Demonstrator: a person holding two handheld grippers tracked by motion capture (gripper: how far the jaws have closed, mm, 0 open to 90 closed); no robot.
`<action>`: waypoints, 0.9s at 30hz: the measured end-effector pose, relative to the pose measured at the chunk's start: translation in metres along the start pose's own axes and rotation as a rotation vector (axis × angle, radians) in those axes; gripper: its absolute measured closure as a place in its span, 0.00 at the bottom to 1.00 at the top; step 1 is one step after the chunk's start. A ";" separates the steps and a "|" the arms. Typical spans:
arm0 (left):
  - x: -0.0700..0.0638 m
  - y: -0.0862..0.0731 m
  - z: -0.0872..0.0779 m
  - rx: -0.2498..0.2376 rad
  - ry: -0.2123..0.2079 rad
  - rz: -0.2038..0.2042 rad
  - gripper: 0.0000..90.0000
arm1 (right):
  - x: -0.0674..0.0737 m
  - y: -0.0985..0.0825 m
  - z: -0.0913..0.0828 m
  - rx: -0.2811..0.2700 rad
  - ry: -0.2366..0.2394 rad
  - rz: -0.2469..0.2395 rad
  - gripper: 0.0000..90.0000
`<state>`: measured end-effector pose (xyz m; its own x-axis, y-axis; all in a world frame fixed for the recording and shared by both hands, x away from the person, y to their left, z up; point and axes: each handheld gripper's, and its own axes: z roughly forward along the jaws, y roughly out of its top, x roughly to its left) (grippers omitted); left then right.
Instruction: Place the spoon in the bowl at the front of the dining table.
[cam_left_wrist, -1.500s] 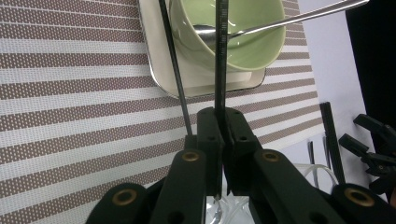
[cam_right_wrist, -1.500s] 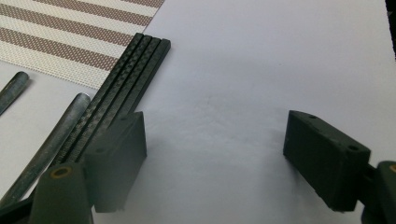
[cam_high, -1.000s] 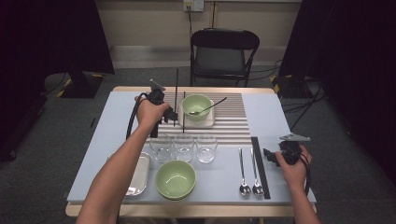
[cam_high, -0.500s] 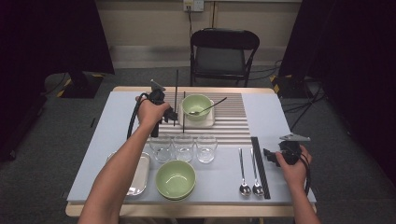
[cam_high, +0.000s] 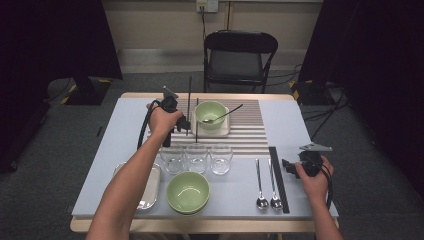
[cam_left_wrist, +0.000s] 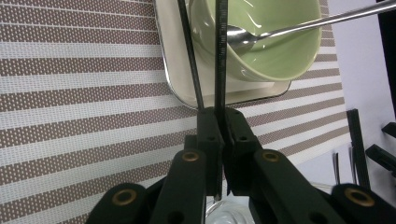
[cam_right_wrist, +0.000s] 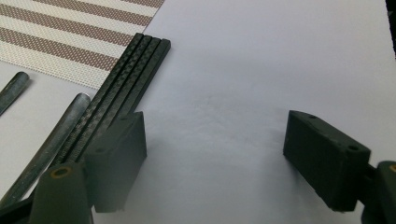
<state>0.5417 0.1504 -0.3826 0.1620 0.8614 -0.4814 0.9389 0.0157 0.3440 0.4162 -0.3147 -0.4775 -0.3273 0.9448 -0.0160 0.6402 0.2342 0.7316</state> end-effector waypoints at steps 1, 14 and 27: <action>0.000 0.000 0.000 0.000 0.000 0.000 0.96 | 0.000 0.000 0.000 0.000 0.000 0.000 0.23; 0.002 0.002 0.006 0.009 0.007 -0.009 0.96 | 0.000 0.000 0.000 0.001 0.000 0.004 0.23; 0.004 0.003 0.015 0.017 0.024 -0.027 0.96 | 0.000 0.000 0.000 0.000 0.000 0.003 0.23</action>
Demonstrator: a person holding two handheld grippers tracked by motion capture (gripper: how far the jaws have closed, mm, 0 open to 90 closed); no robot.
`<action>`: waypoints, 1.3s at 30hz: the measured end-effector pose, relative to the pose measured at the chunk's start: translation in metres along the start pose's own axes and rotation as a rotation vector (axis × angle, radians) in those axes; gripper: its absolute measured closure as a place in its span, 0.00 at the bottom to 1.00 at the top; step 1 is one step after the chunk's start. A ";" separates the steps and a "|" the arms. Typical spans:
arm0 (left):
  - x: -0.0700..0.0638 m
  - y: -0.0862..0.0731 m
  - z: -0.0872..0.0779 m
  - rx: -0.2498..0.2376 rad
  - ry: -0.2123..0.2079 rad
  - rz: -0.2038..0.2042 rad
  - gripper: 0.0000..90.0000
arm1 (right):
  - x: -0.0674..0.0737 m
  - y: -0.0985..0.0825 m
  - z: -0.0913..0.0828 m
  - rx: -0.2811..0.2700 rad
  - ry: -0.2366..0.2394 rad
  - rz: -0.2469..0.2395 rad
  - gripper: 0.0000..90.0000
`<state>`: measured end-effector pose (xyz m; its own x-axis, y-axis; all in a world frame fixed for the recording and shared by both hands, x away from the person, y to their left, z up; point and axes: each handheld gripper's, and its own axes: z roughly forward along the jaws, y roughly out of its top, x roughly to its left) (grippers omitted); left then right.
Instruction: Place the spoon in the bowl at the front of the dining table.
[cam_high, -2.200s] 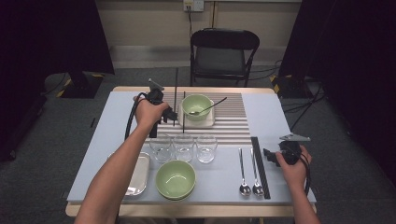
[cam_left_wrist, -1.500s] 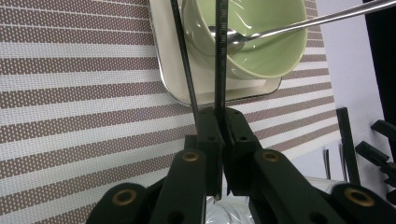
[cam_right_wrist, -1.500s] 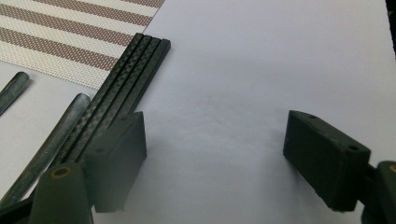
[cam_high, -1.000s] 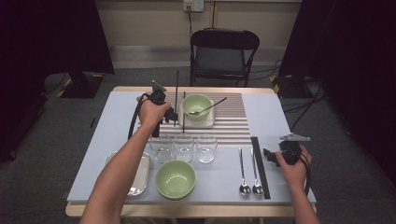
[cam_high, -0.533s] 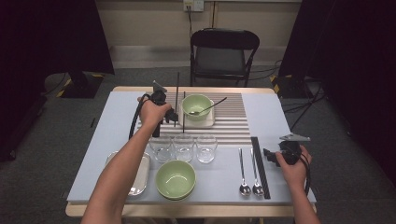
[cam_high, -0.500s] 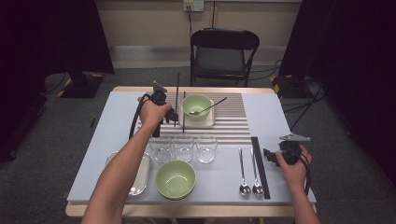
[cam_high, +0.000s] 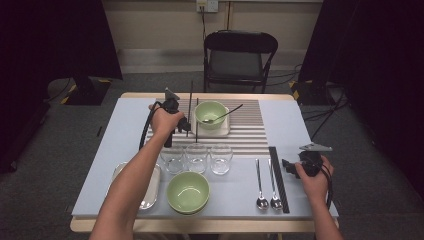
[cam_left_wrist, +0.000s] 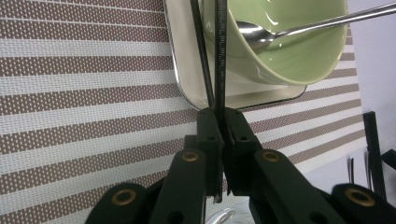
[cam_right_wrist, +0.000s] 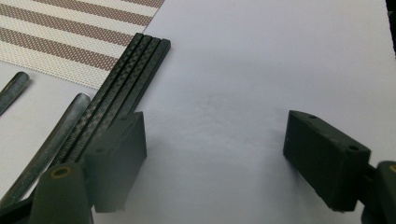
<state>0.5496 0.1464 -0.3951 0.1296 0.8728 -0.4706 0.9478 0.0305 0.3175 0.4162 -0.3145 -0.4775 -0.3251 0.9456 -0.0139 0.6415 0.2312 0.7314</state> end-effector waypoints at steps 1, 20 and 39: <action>0.001 0.001 0.001 -0.001 -0.015 0.004 0.96 | 0.000 0.000 0.000 0.000 0.000 -0.004 0.22; 0.004 0.001 0.005 -0.022 0.012 -0.017 0.96 | 0.000 0.000 0.000 0.000 -0.001 -0.002 0.23; 0.014 -0.004 0.009 -0.021 0.039 -0.066 0.96 | 0.000 0.000 0.000 -0.001 -0.002 -0.003 0.23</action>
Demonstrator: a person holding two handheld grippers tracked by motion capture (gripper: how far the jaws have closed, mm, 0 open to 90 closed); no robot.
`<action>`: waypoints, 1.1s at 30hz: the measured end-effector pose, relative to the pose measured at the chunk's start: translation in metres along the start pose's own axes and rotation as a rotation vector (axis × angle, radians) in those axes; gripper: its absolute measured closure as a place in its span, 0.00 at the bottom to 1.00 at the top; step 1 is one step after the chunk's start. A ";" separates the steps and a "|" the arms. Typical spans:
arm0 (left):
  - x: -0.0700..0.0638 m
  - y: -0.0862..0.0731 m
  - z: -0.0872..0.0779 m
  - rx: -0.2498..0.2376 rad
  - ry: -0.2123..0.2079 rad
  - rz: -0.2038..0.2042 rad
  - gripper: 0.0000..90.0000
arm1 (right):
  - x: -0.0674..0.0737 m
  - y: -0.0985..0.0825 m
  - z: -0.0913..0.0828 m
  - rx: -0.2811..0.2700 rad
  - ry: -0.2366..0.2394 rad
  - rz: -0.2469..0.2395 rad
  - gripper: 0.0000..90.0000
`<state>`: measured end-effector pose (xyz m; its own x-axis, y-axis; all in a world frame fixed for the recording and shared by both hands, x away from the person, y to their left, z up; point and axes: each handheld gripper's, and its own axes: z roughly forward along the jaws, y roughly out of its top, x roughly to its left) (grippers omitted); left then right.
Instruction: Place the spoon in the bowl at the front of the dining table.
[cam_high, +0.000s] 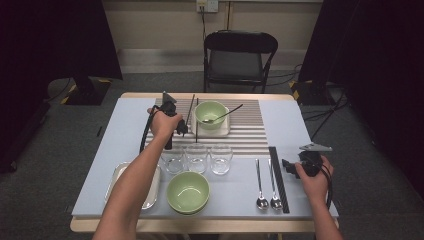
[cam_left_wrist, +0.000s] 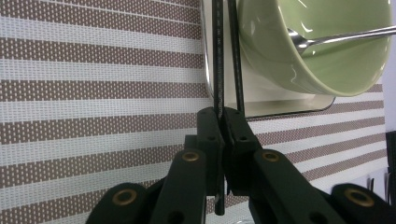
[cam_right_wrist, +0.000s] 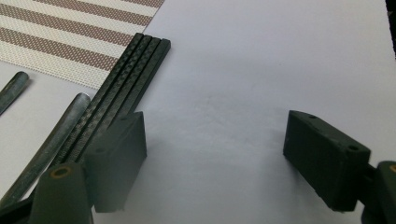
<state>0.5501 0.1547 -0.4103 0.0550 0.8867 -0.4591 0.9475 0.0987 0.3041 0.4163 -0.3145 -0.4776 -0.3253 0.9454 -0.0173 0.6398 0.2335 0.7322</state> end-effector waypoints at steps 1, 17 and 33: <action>0.001 0.000 -0.001 0.008 0.001 0.003 0.96 | 0.000 0.000 0.000 0.000 0.000 0.000 0.23; 0.001 -0.001 0.001 0.018 0.012 0.001 0.96 | 0.000 0.000 0.000 0.000 0.000 -0.001 0.22; -0.004 -0.004 0.012 0.051 0.013 -0.012 0.96 | 0.000 0.000 0.000 0.001 0.001 0.000 0.23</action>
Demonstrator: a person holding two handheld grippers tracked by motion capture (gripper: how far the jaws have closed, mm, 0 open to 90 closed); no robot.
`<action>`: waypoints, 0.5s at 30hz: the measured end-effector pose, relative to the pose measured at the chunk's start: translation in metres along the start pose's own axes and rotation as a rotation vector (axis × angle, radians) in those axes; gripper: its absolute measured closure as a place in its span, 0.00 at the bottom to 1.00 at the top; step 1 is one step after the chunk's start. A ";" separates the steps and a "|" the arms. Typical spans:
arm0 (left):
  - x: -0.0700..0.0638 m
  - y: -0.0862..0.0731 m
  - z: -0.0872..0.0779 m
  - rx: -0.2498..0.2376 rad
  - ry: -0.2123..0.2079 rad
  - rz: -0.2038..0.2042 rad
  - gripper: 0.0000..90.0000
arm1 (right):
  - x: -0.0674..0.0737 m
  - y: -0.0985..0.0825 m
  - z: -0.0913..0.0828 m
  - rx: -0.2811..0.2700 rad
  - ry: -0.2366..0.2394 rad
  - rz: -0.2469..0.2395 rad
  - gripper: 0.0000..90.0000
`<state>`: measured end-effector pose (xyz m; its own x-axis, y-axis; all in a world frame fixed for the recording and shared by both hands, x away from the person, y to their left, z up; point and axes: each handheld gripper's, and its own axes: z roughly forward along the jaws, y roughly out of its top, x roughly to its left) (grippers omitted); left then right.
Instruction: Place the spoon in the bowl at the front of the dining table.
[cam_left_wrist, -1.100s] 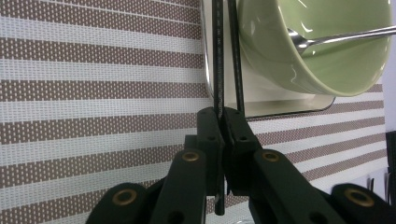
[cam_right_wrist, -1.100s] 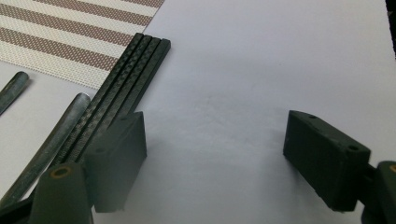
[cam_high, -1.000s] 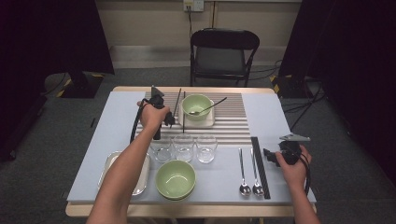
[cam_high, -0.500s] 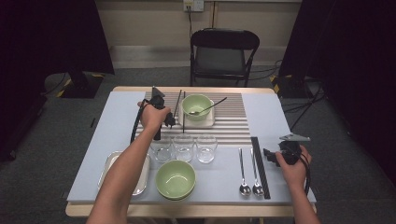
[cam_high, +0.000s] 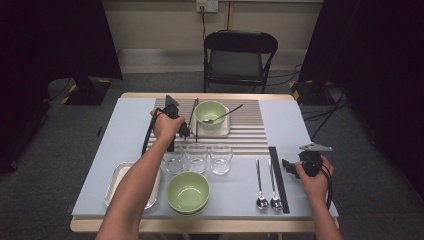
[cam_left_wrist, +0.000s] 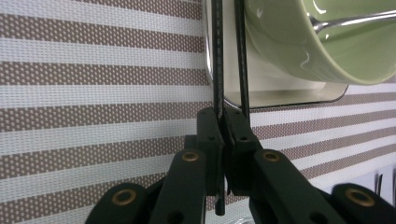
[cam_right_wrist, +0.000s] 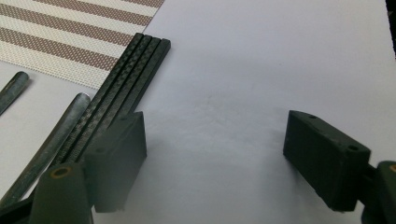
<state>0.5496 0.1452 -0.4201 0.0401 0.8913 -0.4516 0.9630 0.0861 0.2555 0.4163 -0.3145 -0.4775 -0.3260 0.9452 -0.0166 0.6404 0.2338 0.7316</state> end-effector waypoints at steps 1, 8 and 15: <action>0.000 0.000 0.001 0.008 -0.001 0.006 0.96 | 0.000 0.000 0.000 0.000 0.000 0.000 0.22; -0.002 -0.001 0.004 0.009 -0.001 0.003 0.96 | 0.000 0.000 0.000 0.001 0.000 0.001 0.22; -0.003 -0.001 0.008 0.023 -0.005 0.015 0.95 | 0.000 0.000 0.000 0.000 0.002 0.002 0.23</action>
<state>0.5503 0.1389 -0.4256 0.0562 0.8901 -0.4523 0.9681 0.0623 0.2429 0.4163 -0.3145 -0.4775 -0.3262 0.9452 -0.0145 0.6409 0.2324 0.7316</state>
